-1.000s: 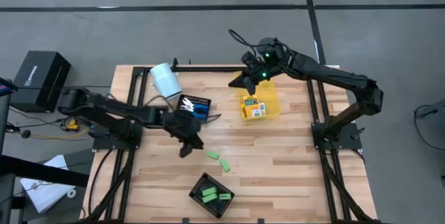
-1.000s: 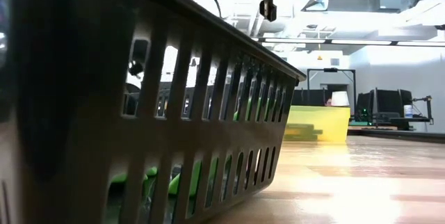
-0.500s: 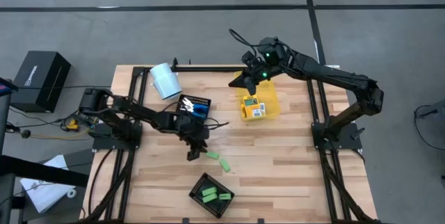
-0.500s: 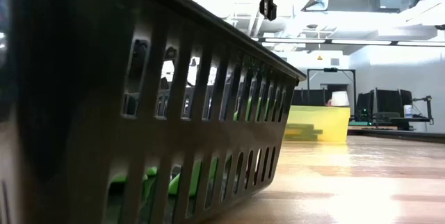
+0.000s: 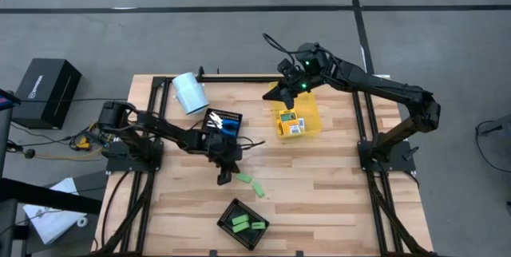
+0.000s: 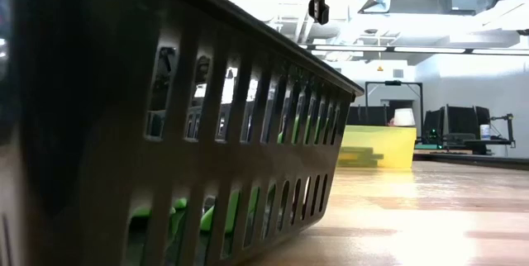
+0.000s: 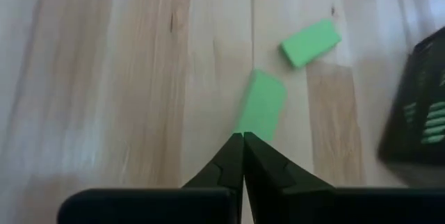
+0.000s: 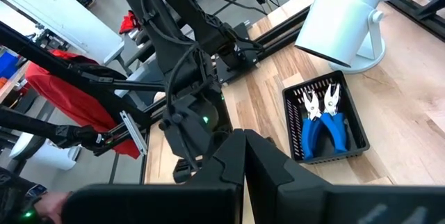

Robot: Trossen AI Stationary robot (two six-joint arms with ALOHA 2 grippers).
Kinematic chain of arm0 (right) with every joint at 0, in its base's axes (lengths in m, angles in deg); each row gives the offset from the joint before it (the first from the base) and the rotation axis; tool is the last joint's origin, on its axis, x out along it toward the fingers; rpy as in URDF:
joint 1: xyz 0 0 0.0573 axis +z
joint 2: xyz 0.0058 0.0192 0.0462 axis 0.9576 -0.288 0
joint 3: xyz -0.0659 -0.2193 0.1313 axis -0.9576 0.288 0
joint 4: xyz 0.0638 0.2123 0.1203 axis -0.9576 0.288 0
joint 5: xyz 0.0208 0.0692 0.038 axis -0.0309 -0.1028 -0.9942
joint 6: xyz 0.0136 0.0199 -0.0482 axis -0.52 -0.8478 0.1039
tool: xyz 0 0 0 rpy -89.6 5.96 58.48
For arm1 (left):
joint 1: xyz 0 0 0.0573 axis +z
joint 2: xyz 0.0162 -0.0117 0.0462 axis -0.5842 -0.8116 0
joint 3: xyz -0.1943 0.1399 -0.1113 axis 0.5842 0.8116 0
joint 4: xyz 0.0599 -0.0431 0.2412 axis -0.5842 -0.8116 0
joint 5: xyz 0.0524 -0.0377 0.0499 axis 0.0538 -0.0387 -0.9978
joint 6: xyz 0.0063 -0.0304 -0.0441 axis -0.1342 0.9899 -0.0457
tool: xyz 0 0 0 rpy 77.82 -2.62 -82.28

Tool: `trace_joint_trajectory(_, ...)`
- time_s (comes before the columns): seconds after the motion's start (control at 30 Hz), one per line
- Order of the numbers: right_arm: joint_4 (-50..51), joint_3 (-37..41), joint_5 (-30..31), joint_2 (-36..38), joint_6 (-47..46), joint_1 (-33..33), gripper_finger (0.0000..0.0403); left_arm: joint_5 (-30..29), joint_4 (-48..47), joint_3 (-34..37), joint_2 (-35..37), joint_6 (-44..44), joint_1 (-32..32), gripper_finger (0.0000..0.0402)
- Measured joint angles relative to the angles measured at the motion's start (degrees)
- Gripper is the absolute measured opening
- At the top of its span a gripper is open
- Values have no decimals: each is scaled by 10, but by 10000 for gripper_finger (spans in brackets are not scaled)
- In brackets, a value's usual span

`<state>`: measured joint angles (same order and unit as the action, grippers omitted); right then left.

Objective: Pick & Place School Supplies
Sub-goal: Put the green eraser into the bottom black bin

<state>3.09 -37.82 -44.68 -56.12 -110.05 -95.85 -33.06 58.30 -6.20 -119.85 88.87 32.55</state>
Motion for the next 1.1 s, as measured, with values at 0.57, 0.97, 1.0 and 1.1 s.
trace_joint_trajectory(0.57,48,0,0,0,2,0,0,12,20,2,-31,0,-6,1)
trace_joint_trajectory(0.97,219,2,-17,0,42,94,0,14,19,5,-34,1,-14,1)
trace_joint_trajectory(1.0,225,2,-17,0,38,105,0,14,21,5,-34,1,-14,1)
trace_joint_trajectory(1.1,225,2,-18,0,4,130,0,10,26,5,-34,1,-13,1)
